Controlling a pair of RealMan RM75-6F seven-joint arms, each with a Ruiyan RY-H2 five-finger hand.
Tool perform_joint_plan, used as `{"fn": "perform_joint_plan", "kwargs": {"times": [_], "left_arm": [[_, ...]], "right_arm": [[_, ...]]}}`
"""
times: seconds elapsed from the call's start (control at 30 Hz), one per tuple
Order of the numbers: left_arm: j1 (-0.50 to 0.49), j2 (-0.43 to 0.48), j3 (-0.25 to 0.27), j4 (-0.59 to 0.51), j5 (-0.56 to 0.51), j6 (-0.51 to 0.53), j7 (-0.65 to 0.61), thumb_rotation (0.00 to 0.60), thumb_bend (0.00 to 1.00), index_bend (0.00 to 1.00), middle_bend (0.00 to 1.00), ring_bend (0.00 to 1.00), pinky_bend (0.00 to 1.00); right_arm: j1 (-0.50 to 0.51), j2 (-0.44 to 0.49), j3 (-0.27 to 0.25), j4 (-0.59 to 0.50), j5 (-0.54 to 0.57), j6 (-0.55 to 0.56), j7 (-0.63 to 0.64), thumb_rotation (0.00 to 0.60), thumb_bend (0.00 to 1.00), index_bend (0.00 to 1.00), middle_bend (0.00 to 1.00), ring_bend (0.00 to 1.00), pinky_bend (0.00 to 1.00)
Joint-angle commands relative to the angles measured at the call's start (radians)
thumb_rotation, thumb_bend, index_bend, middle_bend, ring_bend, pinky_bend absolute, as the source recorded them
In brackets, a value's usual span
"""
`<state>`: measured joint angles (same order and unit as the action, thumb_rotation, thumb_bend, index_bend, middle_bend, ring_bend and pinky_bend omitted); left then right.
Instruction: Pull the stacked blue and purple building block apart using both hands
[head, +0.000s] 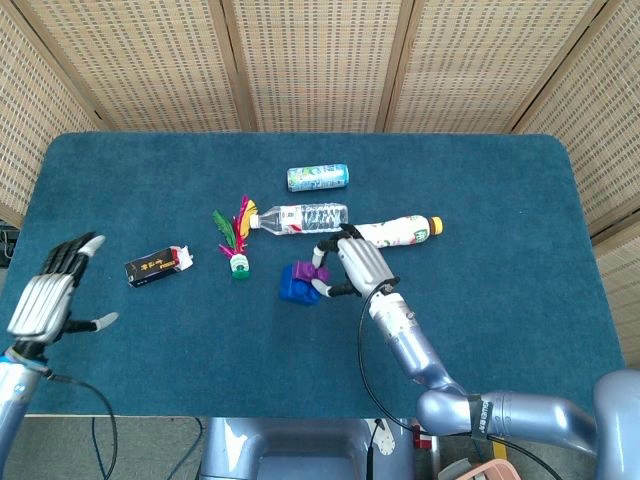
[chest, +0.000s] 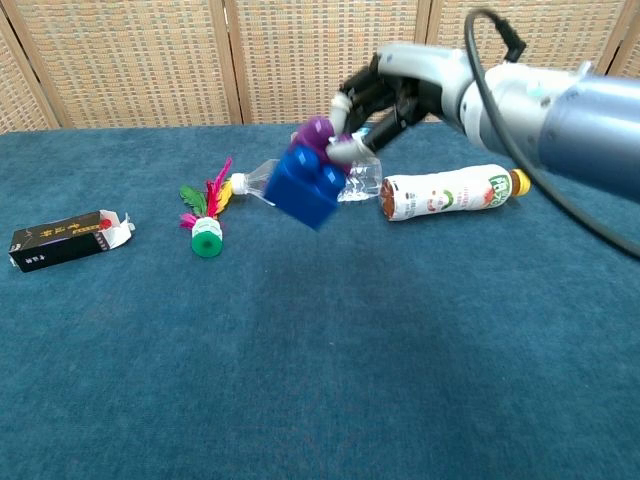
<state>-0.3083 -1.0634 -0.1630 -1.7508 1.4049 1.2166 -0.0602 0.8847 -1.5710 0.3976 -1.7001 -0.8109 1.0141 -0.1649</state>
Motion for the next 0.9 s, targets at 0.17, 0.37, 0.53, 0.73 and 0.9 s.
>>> {"fn": "perform_joint_plan", "kwargs": {"times": [0.17,0.37,0.53,0.73,0.9], "left_arm": [[-0.217,-0.06,-0.074,0.033,0.024,-0.223,-0.068,0.6,0.0,0.0,0.0,0.0,0.04],[-0.38,-0.101,-0.116,0.009,-0.132,-0.457,-0.081,0.6,0.0,0.0,0.0,0.0,0.03],[-0.434,-0.113,-0.144,-0.026,-0.245,-0.479,-0.049,0.6,0.0,0.0,0.0,0.0,0.03],[-0.498,-0.086,-0.157,-0.062,-0.386,-0.511,0.017,0.6,0.0,0.06,0.06,0.0,0.02],[-0.539,-0.062,-0.139,-0.091,-0.491,-0.526,0.081,0.6,0.0,0.11,0.11,0.0,0.01]], "right_arm": [[0.006,-0.061,0.116,0.056,0.044,-0.044,0.179,0.6,0.39,0.61,0.67,0.27,0.08],[0.024,-0.093,0.124,0.074,0.06,-0.026,0.183,0.6,0.39,0.62,0.67,0.27,0.08],[0.029,-0.091,0.113,0.072,0.068,-0.034,0.173,0.6,0.39,0.62,0.67,0.27,0.08],[0.035,-0.091,0.105,0.072,0.074,-0.034,0.163,0.6,0.39,0.62,0.67,0.27,0.08],[0.036,-0.091,0.105,0.067,0.074,-0.028,0.16,0.6,0.39,0.62,0.67,0.27,0.08]]}}
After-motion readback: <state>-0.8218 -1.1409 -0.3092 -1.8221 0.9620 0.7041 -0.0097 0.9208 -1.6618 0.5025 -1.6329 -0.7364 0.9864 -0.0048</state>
